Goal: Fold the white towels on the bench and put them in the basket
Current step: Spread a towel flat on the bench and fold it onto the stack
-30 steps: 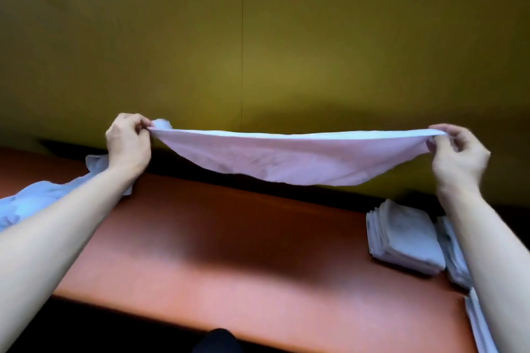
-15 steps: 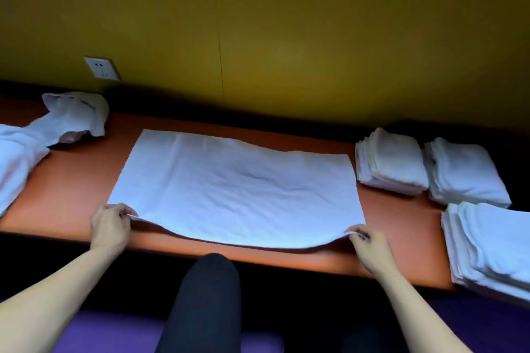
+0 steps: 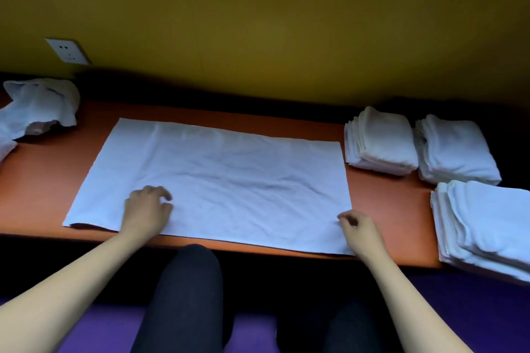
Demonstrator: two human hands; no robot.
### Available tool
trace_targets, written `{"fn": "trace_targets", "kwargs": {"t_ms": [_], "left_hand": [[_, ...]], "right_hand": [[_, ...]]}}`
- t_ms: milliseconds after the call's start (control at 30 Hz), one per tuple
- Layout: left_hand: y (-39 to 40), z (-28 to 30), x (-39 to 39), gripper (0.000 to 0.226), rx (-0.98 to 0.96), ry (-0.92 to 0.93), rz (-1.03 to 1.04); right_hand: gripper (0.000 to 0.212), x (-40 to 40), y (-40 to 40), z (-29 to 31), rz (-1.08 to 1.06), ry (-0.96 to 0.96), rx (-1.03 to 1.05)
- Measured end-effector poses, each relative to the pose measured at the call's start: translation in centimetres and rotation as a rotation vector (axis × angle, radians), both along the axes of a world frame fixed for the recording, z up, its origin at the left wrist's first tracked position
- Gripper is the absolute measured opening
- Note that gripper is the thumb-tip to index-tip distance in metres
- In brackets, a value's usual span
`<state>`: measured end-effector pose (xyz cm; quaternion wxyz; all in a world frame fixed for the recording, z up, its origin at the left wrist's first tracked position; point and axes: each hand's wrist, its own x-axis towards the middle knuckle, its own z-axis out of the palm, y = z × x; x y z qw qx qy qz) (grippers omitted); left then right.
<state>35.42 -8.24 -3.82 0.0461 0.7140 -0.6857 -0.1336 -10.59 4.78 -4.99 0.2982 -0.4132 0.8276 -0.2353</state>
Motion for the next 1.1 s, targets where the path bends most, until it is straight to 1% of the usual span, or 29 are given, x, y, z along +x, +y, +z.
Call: {"fn": "trace_targets", "kwargs": {"t_ms": [100,200,300,400,467,600,667,700,733,800,833,867,967,1033,1100], "left_hand": [[1.2,0.4,-8.2,0.018,-0.046,0.107,-0.259],[4.0,0.0,-16.8,0.028,-0.042,0.196,-0.570],[7.2,-1.8,-23.3,0.034,-0.030,0.186,-0.849],[9.6,-3.2,-27.2,0.042,0.023,0.103,-1.002],[10.2,-3.8,-28.4,0.047,0.010,0.029,-1.013],[10.2,-4.7,-29.4,0.037,-0.058,0.027,-0.968],[10.0,-4.8,-29.7,0.039,-0.054,0.014,-0.944],[9.9,-4.7,-29.8,0.041,-0.037,0.020,-0.916],[9.9,-4.4,-29.9,0.041,-0.019,0.046,-0.878],[9.9,-3.6,-29.9,0.031,0.023,0.164,-0.806],[10.0,-3.3,-29.9,0.023,0.059,0.237,-0.778],[10.2,-3.0,-29.8,0.016,0.091,0.293,-0.754],[10.7,-1.3,-29.8,0.006,0.141,0.385,-0.695],[10.8,-0.1,-30.0,0.007,0.181,0.433,-0.596],[10.7,0.9,-30.2,0.011,0.209,0.458,-0.526]], "right_hand": [[0.024,-0.8,-2.6,0.8,-0.039,0.031,-0.008],[0.034,-2.0,-5.6,1.4,-0.064,0.052,0.016],[0.040,-3.2,-8.4,1.5,-0.074,0.043,0.052],[0.032,-3.6,-10.6,1.1,-0.100,0.001,0.097],[0.037,-3.7,-11.7,0.2,-0.131,0.005,0.124],[0.059,-3.3,-13.2,-0.6,-0.256,-0.052,0.126],[0.065,-3.3,-13.6,-1.2,-0.302,-0.078,0.127],[0.063,-3.5,-13.9,-1.4,-0.314,-0.091,0.129],[0.056,-3.8,-14.2,-1.8,-0.314,-0.108,0.131],[0.023,-4.4,-14.8,-2.0,-0.302,-0.196,0.131],[0.017,-4.6,-15.1,-2.1,-0.293,-0.266,0.135],[0.018,-4.6,-15.4,-1.9,-0.284,-0.325,0.139],[0.010,-4.4,-16.0,-0.7,-0.267,-0.458,0.068],[0.021,-4.4,-16.2,-0.1,-0.279,-0.605,0.011],[0.025,-4.5,-16.6,0.4,-0.333,-0.803,-0.019]]}}
